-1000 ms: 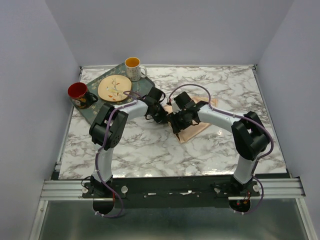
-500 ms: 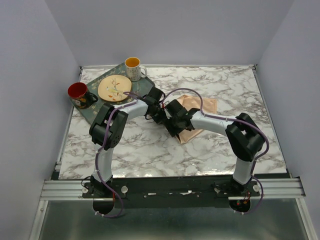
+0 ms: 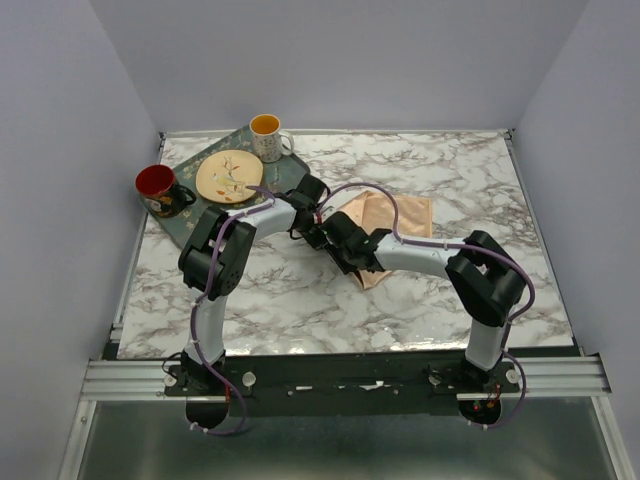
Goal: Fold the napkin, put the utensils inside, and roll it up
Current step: Roll the napkin with the utensil
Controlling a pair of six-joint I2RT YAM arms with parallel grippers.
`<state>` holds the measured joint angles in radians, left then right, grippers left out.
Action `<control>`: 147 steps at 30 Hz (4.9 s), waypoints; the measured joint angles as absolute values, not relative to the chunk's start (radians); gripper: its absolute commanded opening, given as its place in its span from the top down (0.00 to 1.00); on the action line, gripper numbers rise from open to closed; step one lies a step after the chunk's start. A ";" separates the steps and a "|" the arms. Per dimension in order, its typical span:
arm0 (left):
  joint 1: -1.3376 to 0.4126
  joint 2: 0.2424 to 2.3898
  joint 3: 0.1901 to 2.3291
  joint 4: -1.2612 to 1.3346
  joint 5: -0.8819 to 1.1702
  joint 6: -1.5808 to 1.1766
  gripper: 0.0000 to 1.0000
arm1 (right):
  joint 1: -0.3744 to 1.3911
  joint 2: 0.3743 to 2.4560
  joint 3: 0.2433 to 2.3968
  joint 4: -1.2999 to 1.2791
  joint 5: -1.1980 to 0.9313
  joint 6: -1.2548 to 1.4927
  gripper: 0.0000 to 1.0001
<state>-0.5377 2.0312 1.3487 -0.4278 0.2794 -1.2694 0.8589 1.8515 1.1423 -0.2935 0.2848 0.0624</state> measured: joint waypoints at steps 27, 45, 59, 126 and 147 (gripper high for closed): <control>-0.505 1.872 1.247 -0.393 0.252 -1.039 0.17 | 0.671 1.824 1.121 -0.299 -0.216 0.076 0.99; -0.532 1.676 1.206 -0.500 0.209 -0.769 0.46 | 0.490 2.003 1.196 -0.338 -0.785 0.102 1.00; -0.513 1.729 1.182 -0.495 0.239 -0.839 0.27 | 0.471 2.004 1.177 -0.313 -0.818 0.117 0.99; -0.564 1.981 1.397 -0.584 0.125 -1.147 0.79 | 0.490 1.978 1.176 -0.315 -0.712 0.108 0.94; -0.562 2.015 1.430 -0.608 0.145 -1.126 1.00 | 0.661 1.876 1.206 -0.410 -0.338 0.037 0.42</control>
<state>-0.5621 2.0148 1.4300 -0.6079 0.1452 -1.1263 0.6609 1.8755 1.2064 -0.4099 -0.3382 0.0368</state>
